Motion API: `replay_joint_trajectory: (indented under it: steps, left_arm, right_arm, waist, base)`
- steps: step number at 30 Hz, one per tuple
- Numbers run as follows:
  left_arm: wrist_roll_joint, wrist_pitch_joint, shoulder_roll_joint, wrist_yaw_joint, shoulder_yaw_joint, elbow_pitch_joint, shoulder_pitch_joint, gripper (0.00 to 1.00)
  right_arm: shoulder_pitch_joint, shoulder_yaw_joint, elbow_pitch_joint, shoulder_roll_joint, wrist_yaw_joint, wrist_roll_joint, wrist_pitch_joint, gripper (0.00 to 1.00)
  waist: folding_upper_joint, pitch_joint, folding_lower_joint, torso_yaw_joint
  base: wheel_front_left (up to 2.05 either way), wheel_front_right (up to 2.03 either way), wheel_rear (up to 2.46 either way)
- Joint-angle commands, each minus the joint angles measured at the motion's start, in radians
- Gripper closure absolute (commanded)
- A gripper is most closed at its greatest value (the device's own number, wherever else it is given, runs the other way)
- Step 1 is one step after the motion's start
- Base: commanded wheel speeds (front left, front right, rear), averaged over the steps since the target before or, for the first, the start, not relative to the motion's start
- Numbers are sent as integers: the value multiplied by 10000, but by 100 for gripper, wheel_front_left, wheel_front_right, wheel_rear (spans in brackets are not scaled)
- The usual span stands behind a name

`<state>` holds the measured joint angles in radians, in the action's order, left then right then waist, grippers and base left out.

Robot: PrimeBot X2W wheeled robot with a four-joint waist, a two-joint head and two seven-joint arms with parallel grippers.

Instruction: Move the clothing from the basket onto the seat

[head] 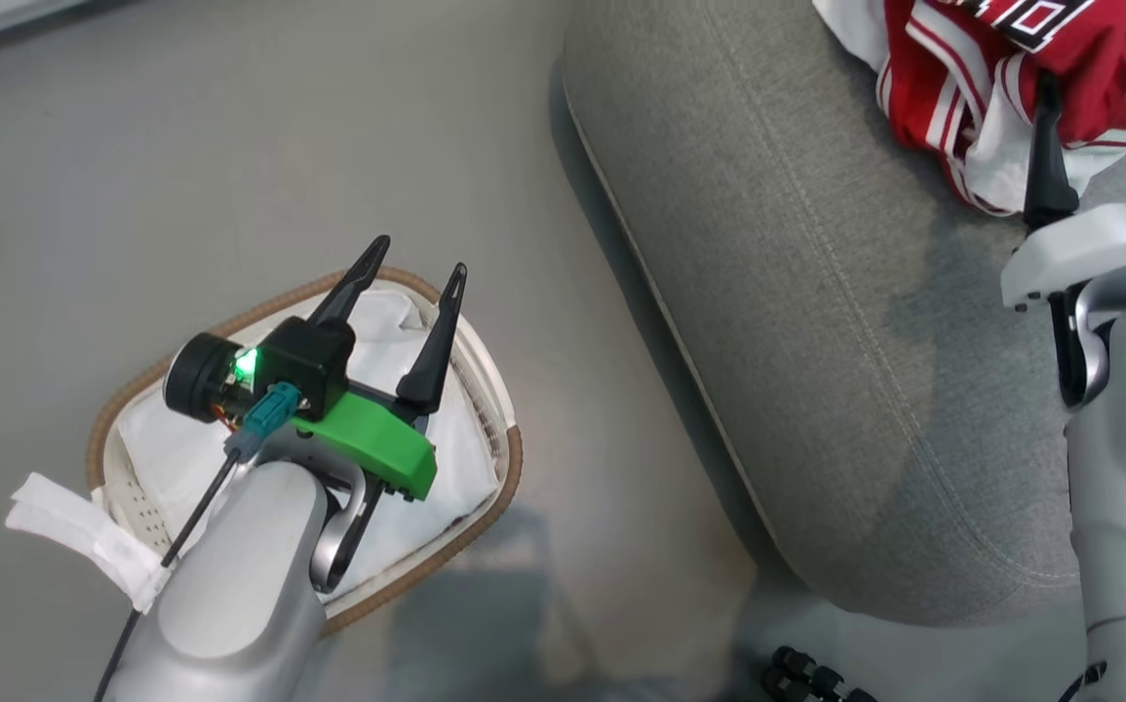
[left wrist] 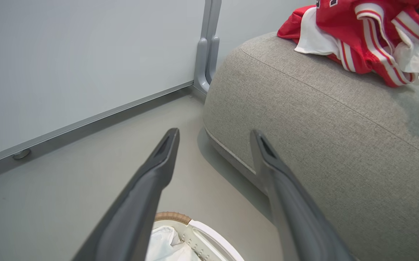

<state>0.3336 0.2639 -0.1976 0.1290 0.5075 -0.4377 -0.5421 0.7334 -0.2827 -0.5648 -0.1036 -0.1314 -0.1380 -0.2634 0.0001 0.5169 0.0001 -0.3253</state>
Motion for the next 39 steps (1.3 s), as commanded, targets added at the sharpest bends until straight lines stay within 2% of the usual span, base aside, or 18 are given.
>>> replay_joint_trajectory:
  steps: [1, 7, 15, 22, 30, 39]
  left_arm:
    - [-16, 8, 78, 9, -151, -33, 237, 0]
    - [-138, 8, 451, -7, -771, -23, 945, 0]
    - [-408, 8, 865, -106, -1894, -39, 2044, 0]
    - [-802, 8, 1104, -338, -3009, -92, 2880, 0]
    - [-1184, 8, 1250, -473, -4195, -74, 3503, 0]
    - [-1530, 8, 1328, -408, -5349, -75, 4223, 0]
  right_arm:
    - [-350, 34, 226, 35, 14, 135, -20, 0]
    - [-1253, 623, 1363, -59, 14, 589, -20, 0]
    - [-2288, 2106, 2386, 174, 14, 1354, -20, 0]
    - [-2959, 2953, 2197, 407, 14, 1829, -20, 0]
    - [-3543, 3033, 1854, 490, 14, 1964, -20, 0]
    - [-4218, 2954, 1584, 502, 13, 2372, -19, 0]
  waist:
    - [-1, -634, -1, 87]
    - [-1, -1655, -1, 383]
    - [-1, -2802, -1, 1079]
    - [-1, -3536, -1, 1874]
    - [-1, -3922, -1, 2638]
    - [-1, -4304, -1, 2940]
  base:
    - [0, 0, 0]
    - [0, 0, 0]
    - [0, 0, 0]
    - [0, 0, 0]
    - [0, 0, 0]
    - [0, 0, 0]
